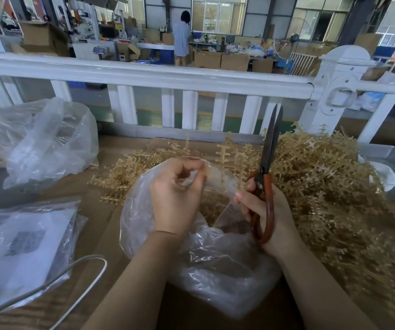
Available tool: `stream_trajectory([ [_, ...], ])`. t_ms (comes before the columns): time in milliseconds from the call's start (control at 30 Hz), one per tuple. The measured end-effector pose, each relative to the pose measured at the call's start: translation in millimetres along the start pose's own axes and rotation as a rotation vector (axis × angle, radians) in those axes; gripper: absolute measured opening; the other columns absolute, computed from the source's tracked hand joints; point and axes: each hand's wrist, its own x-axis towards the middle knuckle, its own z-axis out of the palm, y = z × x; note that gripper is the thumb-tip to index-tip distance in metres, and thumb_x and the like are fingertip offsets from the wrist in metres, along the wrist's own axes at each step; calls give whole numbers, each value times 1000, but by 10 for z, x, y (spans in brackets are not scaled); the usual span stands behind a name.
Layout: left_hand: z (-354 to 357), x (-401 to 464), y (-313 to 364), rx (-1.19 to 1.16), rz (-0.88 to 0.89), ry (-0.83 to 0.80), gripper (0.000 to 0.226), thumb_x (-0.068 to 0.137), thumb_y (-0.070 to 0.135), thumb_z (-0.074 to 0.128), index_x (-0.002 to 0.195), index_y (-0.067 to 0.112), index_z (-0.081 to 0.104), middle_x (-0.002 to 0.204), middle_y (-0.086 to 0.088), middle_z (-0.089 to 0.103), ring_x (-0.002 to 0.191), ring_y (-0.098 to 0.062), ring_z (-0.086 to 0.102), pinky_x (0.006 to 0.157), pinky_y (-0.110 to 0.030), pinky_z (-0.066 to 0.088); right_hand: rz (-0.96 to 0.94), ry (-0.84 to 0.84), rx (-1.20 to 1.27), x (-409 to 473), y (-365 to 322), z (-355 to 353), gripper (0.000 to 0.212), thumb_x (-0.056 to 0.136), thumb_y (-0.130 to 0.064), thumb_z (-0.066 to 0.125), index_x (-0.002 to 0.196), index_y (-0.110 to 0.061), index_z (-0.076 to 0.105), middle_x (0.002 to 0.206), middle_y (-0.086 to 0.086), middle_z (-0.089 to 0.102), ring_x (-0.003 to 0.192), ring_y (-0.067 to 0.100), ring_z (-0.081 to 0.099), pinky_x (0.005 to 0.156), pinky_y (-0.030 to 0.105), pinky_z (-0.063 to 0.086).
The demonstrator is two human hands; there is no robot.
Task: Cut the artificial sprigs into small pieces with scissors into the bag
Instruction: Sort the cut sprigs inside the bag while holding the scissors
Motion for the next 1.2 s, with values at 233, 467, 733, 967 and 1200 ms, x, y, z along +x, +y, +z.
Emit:
stream_trajectory([
  [233, -53, 126, -81, -414, -858, -51, 4, 91, 10, 70, 88, 7, 72, 66, -2, 71, 61, -13, 70, 56, -22, 56, -172, 67, -347, 20, 75, 12, 29, 66, -55, 77, 75, -34, 59, 64, -15, 55, 56, 0, 50, 59, 13, 44],
  [467, -90, 151, -108, -538, -869, -161, 6, 87, 2, 70, 93, 3, 72, 75, -8, 72, 69, -13, 70, 64, -21, 57, -225, -55, -853, -67, 81, 105, 34, 68, -68, 73, 88, -42, 60, 81, -30, 65, 78, -7, 63, 71, 9, 44],
  [733, -35, 115, -145, -300, -811, -225, 13, 80, -3, 77, 86, 8, 72, 78, -6, 75, 73, -16, 72, 69, -22, 58, -247, -24, -627, -25, 97, 67, 20, 79, -53, 74, 93, -41, 67, 98, -8, 77, 96, 15, 74, 90, 52, 56],
  [967, -49, 96, -156, -192, -794, -293, 13, 78, -1, 80, 85, 8, 74, 78, -9, 76, 71, -20, 74, 69, -26, 59, -334, 1, -498, -6, 72, 94, 12, 81, -45, 73, 85, -50, 63, 97, -1, 76, 98, 18, 73, 95, 46, 54],
  [1200, -59, 83, -148, -153, -801, -341, 14, 77, 1, 81, 86, 11, 74, 82, -11, 76, 79, -26, 75, 81, -41, 61, -240, -93, -601, 13, 134, 78, 10, 84, -52, 68, 92, -54, 62, 116, -15, 75, 115, 1, 66, 98, 33, 51],
])
